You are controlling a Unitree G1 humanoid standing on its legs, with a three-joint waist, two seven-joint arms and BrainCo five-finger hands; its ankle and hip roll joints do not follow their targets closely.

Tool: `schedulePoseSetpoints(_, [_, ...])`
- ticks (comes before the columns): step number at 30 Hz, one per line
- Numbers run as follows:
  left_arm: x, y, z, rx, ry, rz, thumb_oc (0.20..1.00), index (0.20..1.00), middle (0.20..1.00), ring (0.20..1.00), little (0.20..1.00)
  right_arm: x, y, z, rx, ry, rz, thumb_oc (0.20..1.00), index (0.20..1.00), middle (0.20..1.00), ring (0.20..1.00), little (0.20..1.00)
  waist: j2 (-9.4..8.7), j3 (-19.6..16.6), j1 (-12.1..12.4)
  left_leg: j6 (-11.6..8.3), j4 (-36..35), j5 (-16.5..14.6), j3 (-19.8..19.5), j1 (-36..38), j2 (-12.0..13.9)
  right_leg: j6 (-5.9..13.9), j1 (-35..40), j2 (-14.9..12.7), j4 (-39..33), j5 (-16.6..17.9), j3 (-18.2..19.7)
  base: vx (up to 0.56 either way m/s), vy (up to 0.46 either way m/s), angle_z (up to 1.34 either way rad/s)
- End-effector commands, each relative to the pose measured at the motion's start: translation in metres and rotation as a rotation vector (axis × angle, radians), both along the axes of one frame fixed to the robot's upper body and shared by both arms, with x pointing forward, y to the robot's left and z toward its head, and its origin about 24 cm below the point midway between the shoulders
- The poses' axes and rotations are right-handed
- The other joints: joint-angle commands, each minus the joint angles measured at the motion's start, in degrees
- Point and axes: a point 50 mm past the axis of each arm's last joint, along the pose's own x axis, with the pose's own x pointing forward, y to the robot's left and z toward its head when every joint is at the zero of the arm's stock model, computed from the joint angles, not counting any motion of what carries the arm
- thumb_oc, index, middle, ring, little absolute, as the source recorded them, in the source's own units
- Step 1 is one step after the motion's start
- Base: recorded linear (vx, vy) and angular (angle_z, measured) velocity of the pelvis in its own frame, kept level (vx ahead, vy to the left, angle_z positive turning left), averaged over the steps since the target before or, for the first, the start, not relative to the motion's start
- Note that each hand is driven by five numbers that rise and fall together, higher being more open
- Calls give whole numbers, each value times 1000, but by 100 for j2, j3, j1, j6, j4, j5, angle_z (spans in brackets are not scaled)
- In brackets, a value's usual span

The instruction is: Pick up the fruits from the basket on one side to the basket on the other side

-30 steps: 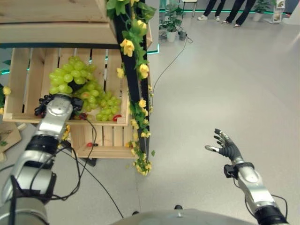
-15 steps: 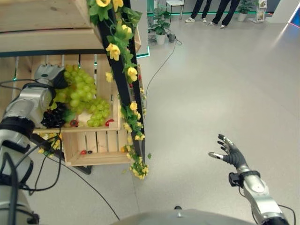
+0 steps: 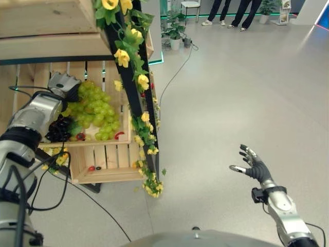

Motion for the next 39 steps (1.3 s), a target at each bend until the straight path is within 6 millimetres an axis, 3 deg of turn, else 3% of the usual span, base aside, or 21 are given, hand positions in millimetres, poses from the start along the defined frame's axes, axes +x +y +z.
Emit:
schedulePoseSetpoints(1, [1,14,53,-27,-169,83,1000,1000,1000,1000,1000,15,-8,34,-63,-165,20,1000,1000,1000,1000,1000,-33,-114,53,-191,525,-312,80,-345,128,645,5,-153,323,-680,-158,0,0,0])
schedulePoseSetpoints(26, [-11,-23,90,-188,-253,-112,1000,1000,1000,1000,1000,6,-15,18,-43,-68,-37,1000,1000,1000,1000,1000,-147,-155,344,-177,531,-322,-148,-362,93,613,129,-169,305,-710,-393,-4,-1,6])
schedulePoseSetpoints(27, [-16,-12,87,-203,-265,-88,1000,1000,1000,1000,1000,6,-15,17,-40,-69,-41,1000,1000,1000,1000,1000,-154,-158,366,-175,529,-314,-161,-362,94,607,129,-168,305,-707,-398,-16,3,4])
schedulePoseSetpoints(36, [-41,7,75,-290,-341,-68,1000,1000,1000,1000,1000,6,-17,18,-39,-77,-63,1000,1000,1000,1000,1000,-194,-174,492,-177,497,-289,-206,-391,77,578,118,-173,273,-681,-432,-2,0,0])
schedulePoseSetpoints(39, [-57,17,58,-386,-398,-58,1000,1000,1000,1000,1000,7,-17,19,-38,-89,-72,1000,1000,1000,1000,1000,-213,-177,553,-181,499,-288,-238,-399,80,552,120,-174,266,-683,-444,0,0,0])
